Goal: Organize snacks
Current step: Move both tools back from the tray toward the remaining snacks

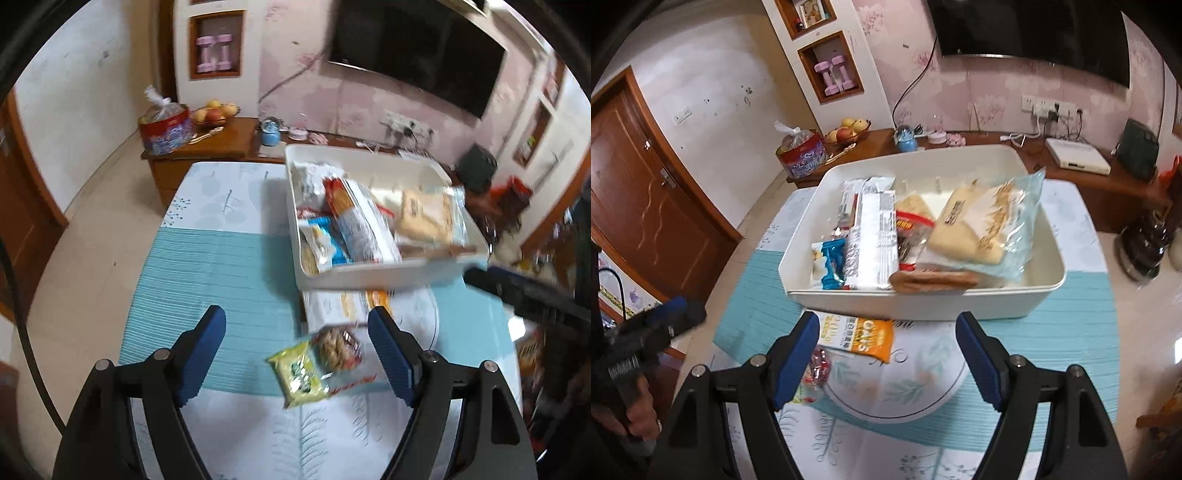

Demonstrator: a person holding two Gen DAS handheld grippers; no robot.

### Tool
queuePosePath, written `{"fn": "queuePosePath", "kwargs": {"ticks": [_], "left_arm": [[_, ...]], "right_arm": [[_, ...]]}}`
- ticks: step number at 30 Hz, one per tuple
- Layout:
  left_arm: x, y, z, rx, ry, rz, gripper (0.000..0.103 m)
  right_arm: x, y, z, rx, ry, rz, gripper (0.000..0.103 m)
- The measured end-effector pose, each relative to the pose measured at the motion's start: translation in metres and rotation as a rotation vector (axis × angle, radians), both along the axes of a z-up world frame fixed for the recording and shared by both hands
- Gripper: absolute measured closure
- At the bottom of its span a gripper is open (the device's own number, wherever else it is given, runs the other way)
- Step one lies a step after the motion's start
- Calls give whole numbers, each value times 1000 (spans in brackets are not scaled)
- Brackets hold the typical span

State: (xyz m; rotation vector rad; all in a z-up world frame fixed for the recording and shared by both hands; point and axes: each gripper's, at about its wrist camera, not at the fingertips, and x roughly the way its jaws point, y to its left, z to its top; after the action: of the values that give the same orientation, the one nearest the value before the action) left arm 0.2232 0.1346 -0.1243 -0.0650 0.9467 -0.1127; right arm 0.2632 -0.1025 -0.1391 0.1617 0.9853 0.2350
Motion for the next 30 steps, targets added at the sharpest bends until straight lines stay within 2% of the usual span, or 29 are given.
{"fn": "queuePosePath", "kwargs": {"ticks": [4,10,21,30], "left_arm": [[-7,-7,-12,24,13,-64,23],[-12,-27,-37,59,29,-234,23],[-12,-50,-90,214,88,-529,23],[-3,-55,-113,274,107,-651,23]], "right_arm": [[4,4,-14,18,37,1,21],[10,15,-34,13,83,42,19],[18,27,-64,86,162,136,17],[17,46,-89,162,264,113,18]]}}
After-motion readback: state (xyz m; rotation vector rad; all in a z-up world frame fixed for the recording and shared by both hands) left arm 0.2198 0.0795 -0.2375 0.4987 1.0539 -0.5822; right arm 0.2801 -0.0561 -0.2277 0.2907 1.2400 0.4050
